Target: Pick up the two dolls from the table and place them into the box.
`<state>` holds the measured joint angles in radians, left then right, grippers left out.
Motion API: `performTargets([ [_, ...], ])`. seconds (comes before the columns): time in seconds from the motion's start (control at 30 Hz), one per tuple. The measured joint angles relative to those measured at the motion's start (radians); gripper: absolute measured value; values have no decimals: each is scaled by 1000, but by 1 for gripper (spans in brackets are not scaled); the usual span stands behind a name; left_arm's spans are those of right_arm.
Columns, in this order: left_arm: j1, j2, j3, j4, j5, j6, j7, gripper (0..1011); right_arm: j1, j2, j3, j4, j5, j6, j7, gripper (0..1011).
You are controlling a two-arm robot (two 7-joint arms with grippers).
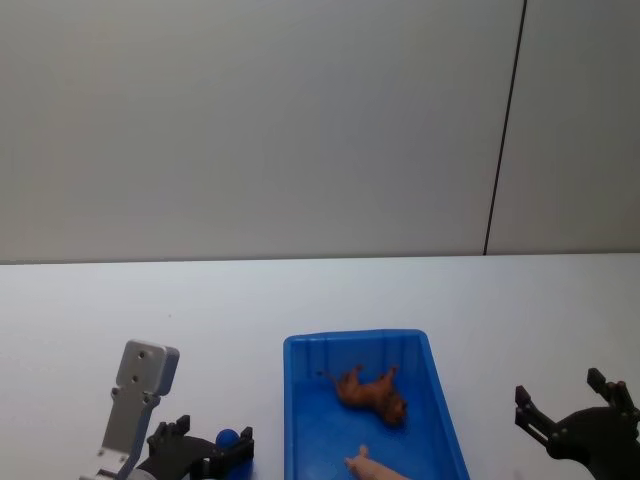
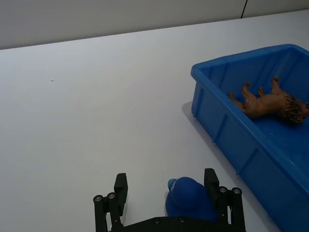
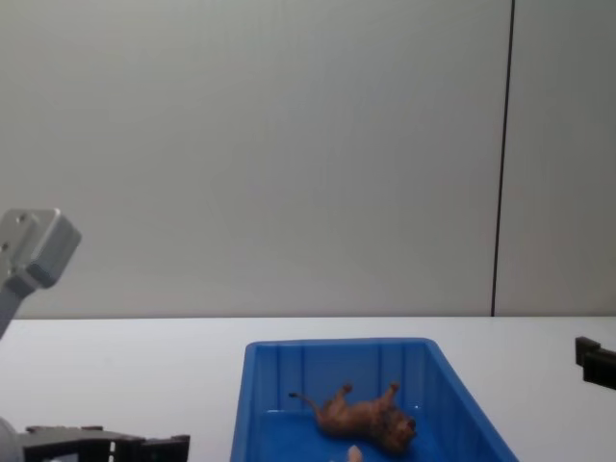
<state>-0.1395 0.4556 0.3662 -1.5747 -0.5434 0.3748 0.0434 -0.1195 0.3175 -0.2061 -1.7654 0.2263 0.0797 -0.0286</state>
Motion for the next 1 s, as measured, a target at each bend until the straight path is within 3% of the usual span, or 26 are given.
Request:
performTargets([
  [0.07, -4, -5, 1, 8, 0, 1, -7, 1003, 0, 0, 0, 0, 0, 0, 0, 1001],
  [0.3, -21, -21, 6, 36, 9, 3, -35, 849, 0, 0, 0, 0, 0, 0, 0, 1001],
  [0.77, -30, -34, 10, 51, 23, 7, -50, 398, 0, 0, 0, 0, 0, 0, 0, 1001],
  [1.0, -23, -27, 7, 29, 39, 0, -44, 306, 0, 0, 0, 0, 0, 0, 0, 1001],
])
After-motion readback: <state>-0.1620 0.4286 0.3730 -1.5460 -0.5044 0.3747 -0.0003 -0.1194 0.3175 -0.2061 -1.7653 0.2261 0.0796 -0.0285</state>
